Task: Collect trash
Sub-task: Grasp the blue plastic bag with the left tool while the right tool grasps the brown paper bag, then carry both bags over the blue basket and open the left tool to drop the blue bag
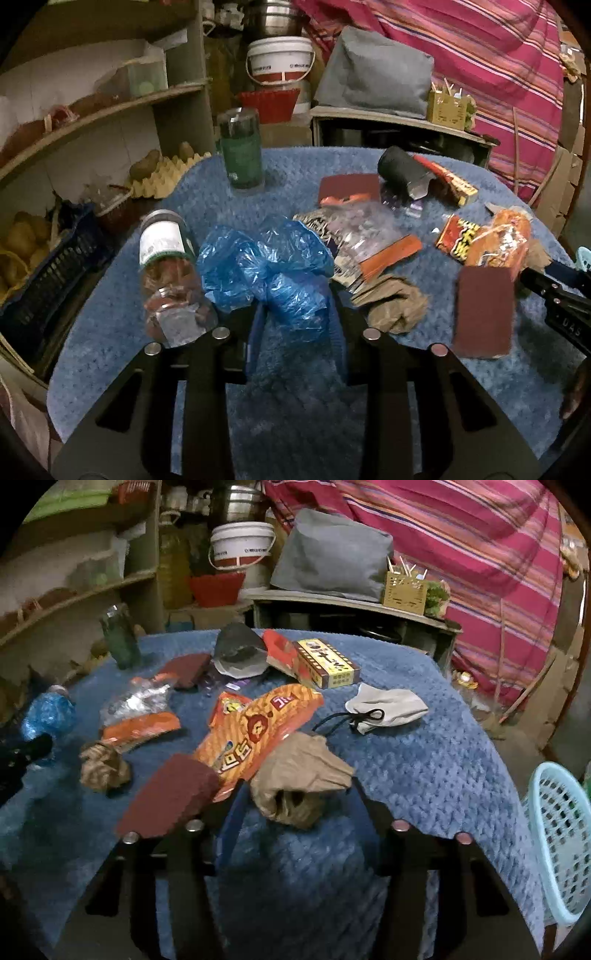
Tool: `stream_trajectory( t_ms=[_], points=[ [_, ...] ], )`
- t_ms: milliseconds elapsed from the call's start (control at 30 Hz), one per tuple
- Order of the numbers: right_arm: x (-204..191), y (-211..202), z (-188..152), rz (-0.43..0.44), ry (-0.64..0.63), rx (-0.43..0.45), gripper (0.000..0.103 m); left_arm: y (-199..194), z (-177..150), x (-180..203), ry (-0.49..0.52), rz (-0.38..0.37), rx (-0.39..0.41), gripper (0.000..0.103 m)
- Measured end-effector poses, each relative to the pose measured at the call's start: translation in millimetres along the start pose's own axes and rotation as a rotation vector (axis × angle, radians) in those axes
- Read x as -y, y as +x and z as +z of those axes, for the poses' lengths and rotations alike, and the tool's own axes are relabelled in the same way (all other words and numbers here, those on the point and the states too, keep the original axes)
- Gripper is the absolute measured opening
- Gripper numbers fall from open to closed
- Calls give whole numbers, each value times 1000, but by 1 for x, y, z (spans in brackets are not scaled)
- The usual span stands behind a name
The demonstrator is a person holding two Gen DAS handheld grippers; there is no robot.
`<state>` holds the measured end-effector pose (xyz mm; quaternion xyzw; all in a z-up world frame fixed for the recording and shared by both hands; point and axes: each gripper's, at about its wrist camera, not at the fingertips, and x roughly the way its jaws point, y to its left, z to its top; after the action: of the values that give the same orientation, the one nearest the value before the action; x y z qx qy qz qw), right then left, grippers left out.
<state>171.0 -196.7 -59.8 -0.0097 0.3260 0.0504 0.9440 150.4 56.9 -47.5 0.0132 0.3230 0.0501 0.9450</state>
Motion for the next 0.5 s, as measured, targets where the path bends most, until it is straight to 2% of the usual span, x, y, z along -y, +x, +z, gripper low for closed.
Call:
stream_trajectory(
  t_ms=[133,300,500],
  points=[
    [13,-15,2,18,21,16,48,-14,7,11,26,23,12,30],
    [34,-43,8,-2,37,53,48,-33,17,24,0,-49,14,30],
    [68,-80,11,-55,38,98,48,-57,26,62,30,-132,53,30]
  ],
)
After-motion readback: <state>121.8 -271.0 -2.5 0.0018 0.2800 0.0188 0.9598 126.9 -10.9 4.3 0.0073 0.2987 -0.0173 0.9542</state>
